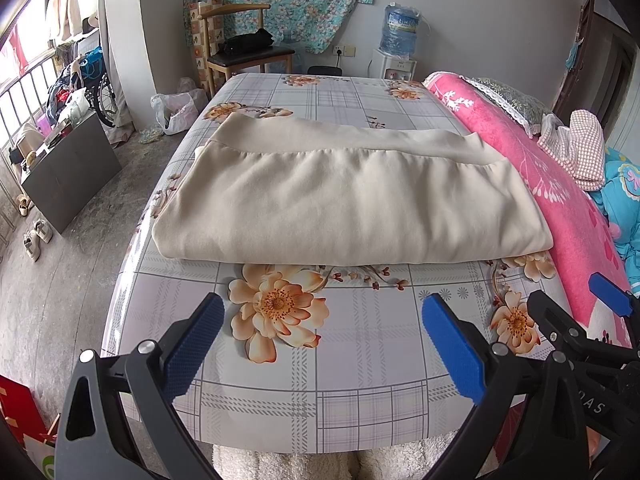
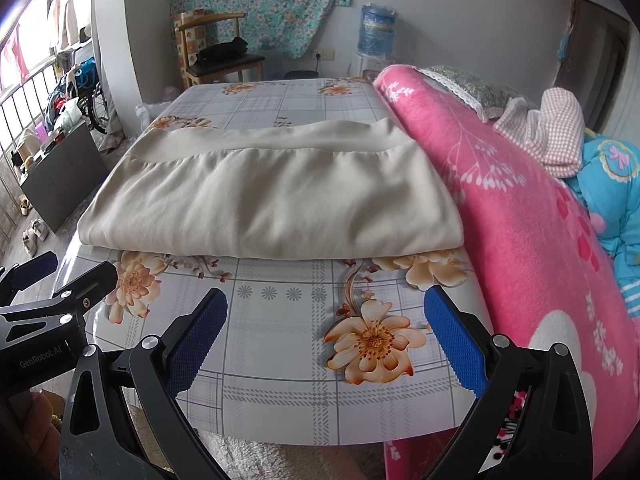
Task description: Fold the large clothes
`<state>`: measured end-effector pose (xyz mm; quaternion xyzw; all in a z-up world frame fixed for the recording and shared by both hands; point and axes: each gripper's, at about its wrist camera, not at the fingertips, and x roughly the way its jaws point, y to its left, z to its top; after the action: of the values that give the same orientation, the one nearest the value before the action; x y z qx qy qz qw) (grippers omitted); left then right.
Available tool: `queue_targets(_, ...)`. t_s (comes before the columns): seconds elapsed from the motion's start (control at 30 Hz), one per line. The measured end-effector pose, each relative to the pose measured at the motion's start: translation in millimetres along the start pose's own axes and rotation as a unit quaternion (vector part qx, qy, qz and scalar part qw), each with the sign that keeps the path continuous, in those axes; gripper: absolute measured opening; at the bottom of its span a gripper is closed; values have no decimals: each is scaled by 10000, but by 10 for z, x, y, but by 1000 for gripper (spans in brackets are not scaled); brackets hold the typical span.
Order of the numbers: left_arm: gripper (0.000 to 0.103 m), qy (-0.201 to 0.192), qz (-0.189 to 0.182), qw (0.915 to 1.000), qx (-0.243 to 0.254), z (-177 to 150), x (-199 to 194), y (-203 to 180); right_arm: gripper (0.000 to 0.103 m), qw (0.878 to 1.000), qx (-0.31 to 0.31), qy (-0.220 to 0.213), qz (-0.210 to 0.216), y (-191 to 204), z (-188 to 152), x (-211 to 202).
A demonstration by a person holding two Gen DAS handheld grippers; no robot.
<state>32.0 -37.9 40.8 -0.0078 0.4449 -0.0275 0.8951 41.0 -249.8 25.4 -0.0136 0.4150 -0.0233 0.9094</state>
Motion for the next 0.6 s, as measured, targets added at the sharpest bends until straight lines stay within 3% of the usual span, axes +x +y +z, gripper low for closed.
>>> queue_targets(0.6,97,-4,-2,10000,-3,-6,-1,2,95,10000,-8,-3,4,6,6,-1)
